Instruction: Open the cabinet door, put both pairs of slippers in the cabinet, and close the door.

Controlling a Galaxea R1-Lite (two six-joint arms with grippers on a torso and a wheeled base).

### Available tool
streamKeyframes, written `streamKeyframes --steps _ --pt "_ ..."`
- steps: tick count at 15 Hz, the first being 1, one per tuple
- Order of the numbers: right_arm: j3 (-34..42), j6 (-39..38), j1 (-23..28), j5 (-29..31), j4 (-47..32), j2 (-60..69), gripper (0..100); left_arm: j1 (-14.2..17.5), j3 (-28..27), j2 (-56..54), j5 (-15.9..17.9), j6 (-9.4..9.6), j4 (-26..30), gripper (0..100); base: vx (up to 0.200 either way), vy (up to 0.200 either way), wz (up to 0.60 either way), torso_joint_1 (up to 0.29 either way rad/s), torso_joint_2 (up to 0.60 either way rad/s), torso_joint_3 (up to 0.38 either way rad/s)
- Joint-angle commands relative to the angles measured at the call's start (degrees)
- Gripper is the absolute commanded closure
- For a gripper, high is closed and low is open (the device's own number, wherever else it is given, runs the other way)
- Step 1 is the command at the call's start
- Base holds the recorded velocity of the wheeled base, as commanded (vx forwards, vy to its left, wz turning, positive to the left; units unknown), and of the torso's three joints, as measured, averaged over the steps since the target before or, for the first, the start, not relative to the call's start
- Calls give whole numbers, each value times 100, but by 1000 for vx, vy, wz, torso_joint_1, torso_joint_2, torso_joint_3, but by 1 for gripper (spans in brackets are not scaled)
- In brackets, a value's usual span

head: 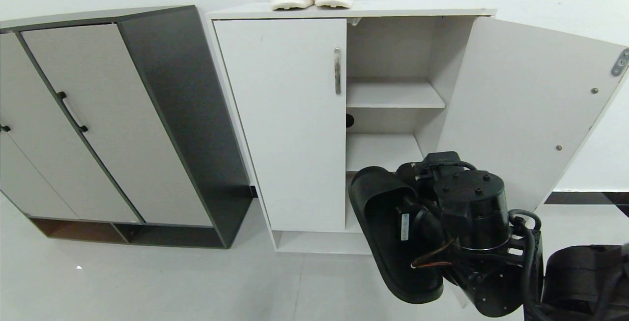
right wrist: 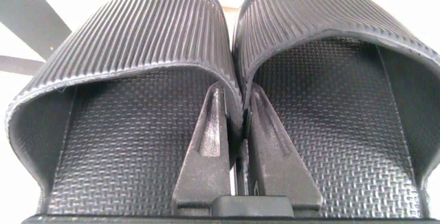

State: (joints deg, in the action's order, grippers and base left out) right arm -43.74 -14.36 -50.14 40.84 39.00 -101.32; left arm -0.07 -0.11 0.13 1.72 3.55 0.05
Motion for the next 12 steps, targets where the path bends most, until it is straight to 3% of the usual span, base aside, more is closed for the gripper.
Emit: streamKeyframes --steps 1,3,10,12 --pt "23 39 -31 12 3 -2 100 -1 11 -5 -471 -65 21 100 0 0 0 0 0 0" --pt "-3 56 -31 12 3 -20 100 -1 11 -5 -31 -249 13 100 0 0 0 0 0 0" --pt "-829 -120 -5 891 3 -943 100 -1 11 -5 13 -364 13 100 0 0 0 0 0 0" --pt "-935 -120 48 891 3 -1083 100 -1 11 -5 13 -355 13 100 0 -200 0 2 2 2"
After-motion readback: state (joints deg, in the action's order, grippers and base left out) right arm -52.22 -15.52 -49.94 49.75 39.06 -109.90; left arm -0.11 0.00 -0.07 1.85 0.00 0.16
